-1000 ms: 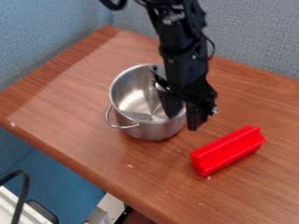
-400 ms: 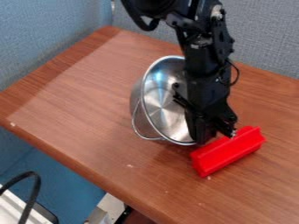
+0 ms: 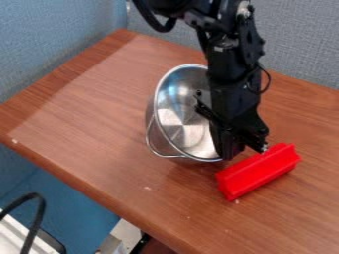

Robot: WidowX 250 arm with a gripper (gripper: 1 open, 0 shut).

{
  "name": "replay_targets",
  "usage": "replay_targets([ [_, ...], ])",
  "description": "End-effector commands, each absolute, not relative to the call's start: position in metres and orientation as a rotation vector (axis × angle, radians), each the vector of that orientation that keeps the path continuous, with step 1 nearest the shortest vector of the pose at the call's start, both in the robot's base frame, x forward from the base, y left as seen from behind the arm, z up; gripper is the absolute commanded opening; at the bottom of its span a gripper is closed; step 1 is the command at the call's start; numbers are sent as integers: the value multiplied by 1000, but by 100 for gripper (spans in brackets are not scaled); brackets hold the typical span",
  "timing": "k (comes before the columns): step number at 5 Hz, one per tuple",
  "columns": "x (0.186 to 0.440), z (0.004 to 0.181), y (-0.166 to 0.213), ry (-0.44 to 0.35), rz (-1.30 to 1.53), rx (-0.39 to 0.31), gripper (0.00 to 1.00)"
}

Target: Move the red object from the metal pot to the table

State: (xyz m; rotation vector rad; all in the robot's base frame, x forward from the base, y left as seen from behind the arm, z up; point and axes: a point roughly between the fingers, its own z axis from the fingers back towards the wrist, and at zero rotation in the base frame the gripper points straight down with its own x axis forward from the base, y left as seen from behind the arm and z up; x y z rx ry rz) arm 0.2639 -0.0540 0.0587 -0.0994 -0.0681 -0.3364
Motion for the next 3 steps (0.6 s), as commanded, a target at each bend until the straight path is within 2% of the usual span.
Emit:
replay_targets([
  [1,261,72,-61,-119,-366,-94,0],
  [3,272,70,-60,-135,-360,-70,0],
])
